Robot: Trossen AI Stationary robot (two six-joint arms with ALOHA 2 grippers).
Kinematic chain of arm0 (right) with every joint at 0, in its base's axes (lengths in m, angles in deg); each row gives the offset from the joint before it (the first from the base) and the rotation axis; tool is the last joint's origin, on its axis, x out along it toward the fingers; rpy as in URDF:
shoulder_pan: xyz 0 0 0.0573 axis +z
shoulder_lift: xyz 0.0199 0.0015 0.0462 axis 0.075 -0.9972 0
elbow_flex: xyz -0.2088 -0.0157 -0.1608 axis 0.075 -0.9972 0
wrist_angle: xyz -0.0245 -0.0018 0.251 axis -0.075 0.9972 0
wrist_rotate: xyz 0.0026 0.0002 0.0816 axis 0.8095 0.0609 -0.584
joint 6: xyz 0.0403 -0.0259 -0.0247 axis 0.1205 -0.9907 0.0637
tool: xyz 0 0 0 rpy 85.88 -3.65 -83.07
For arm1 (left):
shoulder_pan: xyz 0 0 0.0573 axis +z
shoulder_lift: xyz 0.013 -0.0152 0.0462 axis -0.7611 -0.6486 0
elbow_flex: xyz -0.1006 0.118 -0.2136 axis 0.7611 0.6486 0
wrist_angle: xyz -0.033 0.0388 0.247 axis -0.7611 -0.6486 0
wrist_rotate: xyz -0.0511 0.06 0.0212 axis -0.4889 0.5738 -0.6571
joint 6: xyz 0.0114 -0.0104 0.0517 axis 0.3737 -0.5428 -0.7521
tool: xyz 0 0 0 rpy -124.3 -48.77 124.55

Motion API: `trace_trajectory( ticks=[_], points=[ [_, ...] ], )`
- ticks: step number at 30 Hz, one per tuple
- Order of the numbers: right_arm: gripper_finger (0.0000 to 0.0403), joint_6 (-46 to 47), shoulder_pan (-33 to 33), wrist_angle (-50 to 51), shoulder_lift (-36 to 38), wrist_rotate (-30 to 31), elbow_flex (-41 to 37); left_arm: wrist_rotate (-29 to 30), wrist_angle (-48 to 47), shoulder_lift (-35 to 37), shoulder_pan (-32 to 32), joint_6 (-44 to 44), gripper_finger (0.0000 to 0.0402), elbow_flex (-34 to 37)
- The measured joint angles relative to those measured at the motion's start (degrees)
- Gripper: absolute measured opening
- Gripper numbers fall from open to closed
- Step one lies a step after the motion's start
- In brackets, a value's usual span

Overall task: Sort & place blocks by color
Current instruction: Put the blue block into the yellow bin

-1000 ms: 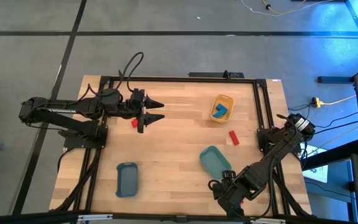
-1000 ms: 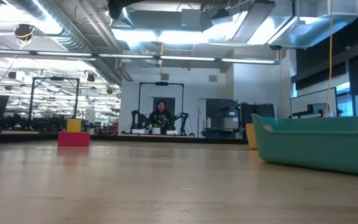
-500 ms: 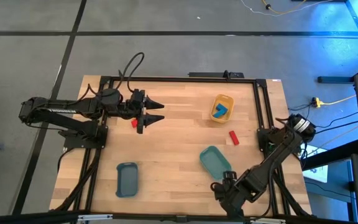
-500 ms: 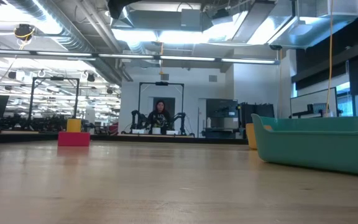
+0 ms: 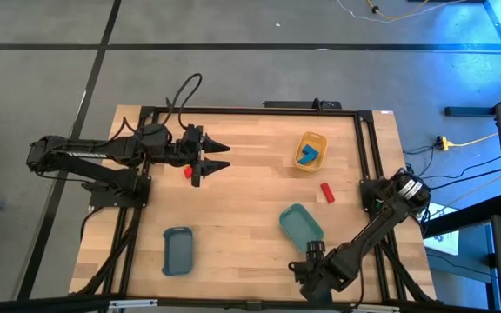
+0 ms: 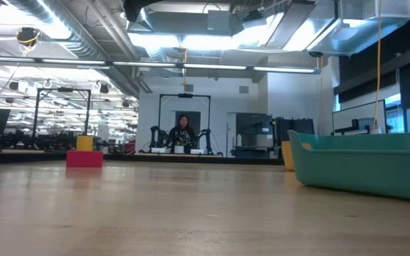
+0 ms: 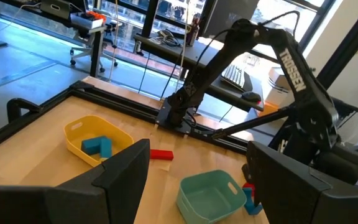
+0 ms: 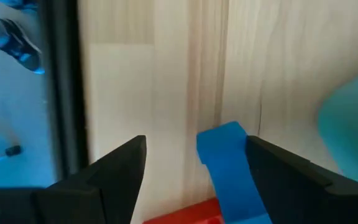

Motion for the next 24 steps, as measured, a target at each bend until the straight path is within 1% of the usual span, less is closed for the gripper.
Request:
trace_trajectory(
  ticks=[5,6,9,17,21,24],
  points=[
    [0.0276,0.09,0.00,-0.20,-1.82,1.63,0.05,0.02,-0.01,0.00,0.00,0.00,0.0261,0.00],
    [0.0276,0.08,0.00,0.33,-2.09,2.74,-0.20,0.09,-0.02,0.00,0.00,0.00,0.0261,0.00],
    [0.0276,0.07,0.00,0.27,-1.56,3.59,0.13,0.19,-0.04,0.00,0.00,0.00,0.0261,0.00],
    [0.0276,-0.17,0.00,1.78,-1.66,3.73,0.00,0.20,-0.13,-0.02,0.00,-0.02,0.0261,0.00],
    [0.0276,1.75,0.18,2.47,-0.08,3.41,0.43,0.20,-0.13,-0.02,0.00,-0.09,0.0261,0.00],
    [0.0276,5.93,0.86,2.35,2.12,3.77,1.36,0.20,-0.13,-0.02,0.00,-0.11,0.0261,0.00]
  ],
)
